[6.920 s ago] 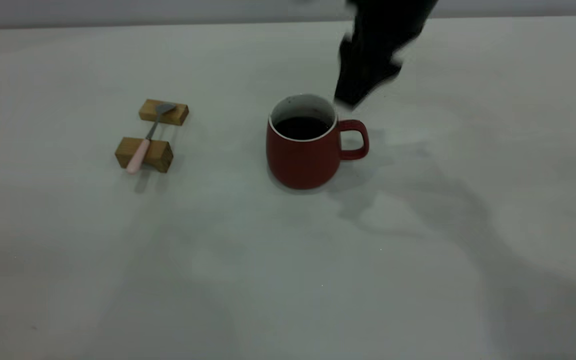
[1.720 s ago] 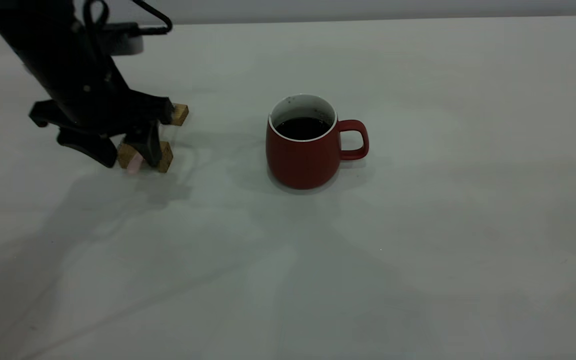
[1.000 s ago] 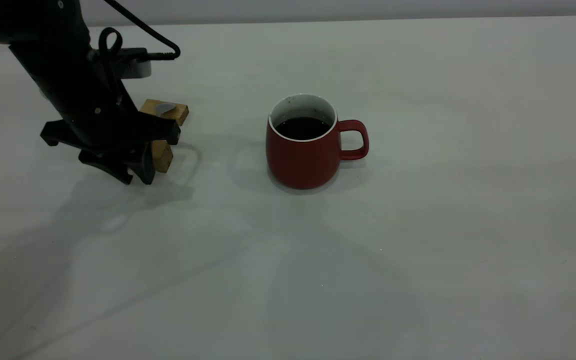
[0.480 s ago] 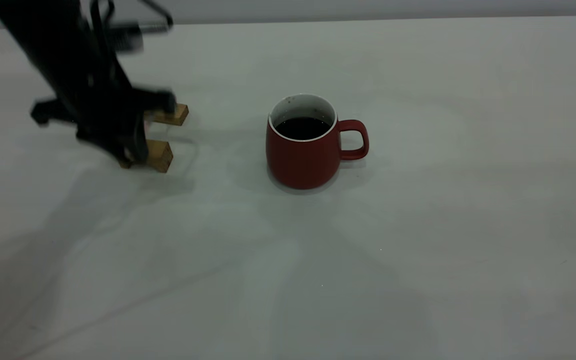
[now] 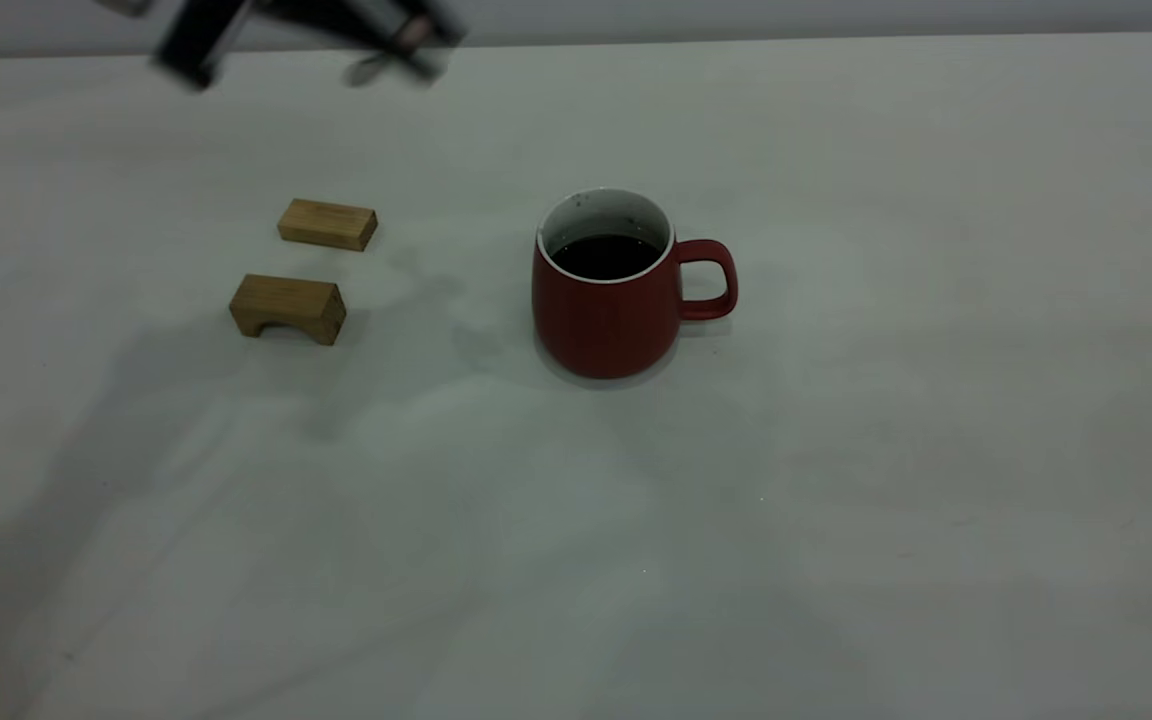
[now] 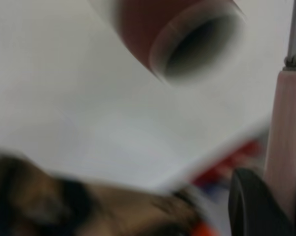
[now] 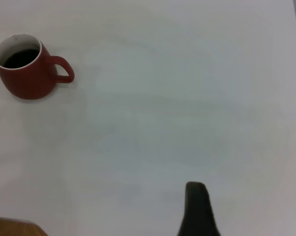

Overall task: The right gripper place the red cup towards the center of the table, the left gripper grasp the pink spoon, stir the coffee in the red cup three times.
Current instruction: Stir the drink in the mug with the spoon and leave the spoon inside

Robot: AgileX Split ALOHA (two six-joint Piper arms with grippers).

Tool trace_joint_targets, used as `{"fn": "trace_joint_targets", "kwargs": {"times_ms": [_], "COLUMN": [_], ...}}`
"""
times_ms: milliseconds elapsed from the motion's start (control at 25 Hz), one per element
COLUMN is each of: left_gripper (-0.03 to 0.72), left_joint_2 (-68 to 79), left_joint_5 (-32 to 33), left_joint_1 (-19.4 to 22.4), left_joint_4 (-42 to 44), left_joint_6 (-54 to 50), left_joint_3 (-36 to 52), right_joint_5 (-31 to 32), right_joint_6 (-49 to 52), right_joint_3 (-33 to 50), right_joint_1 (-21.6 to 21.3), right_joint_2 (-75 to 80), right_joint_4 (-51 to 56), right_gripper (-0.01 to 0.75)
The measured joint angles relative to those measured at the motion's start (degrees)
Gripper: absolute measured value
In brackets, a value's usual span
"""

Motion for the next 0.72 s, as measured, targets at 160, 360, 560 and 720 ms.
{"fn": "trace_joint_targets", "kwargs": {"times_ms": [160, 360, 560, 720], "left_gripper": [0.162, 0.162, 0.162, 0.162], "left_joint_2": [0.1, 2.9, 8.4, 12.4], "left_joint_5": [4.3, 7.0, 7.7, 7.8], "left_joint_1": [0.0, -1.7, -3.2, -3.4], "left_joint_4": [-19.8, -31.1, -37.3, -39.2], "left_joint_6": [-2.2, -5.6, -7.3, -7.3], "left_joint_3": [0.0, 0.0, 0.0, 0.0], "right_joint_5": [0.0, 0.0, 0.0, 0.0], "right_joint_6": [0.0, 0.0, 0.0, 0.0], "right_joint_3": [0.0, 0.0, 0.0, 0.0], "right_joint_1": [0.0, 0.0, 0.0, 0.0], "right_joint_2": [0.0, 0.0, 0.0, 0.0], "right_joint_4": [0.0, 0.0, 0.0, 0.0], "right_gripper": [0.582, 0.582, 0.582, 0.582]}}
